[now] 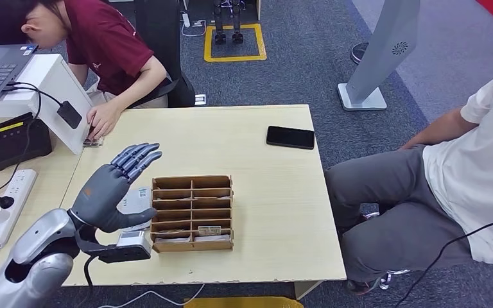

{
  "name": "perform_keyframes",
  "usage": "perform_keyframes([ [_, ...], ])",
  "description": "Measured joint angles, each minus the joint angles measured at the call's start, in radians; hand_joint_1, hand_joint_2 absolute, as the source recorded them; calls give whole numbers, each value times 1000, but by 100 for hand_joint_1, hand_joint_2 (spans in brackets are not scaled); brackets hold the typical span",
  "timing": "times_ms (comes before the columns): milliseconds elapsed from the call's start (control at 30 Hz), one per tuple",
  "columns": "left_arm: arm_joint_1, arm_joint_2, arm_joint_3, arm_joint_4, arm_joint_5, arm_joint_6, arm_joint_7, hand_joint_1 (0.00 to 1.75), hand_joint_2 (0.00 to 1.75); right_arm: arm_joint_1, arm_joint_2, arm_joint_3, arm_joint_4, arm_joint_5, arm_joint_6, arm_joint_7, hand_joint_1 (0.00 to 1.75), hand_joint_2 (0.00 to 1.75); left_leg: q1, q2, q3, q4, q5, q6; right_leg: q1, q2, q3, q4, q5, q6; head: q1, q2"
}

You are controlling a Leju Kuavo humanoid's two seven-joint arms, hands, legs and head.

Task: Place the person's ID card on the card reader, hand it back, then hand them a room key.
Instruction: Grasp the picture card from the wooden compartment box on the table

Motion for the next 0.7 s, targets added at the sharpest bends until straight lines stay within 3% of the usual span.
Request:
perform_keyframes([
  [233,32,33,-88,-44,-60,42,-3,0,175,-5,2,-3,0,-2,4,11,0,175,0,0,0,0,0,0,0,0,0,0,0,0,0,0],
  [700,44,90,-141,-59,-161,65,37,0,175,-6,2,-9,-3,-1,9,20,0,175,0,0,0,0,0,0,0,0,0,0,0,0,0,0],
])
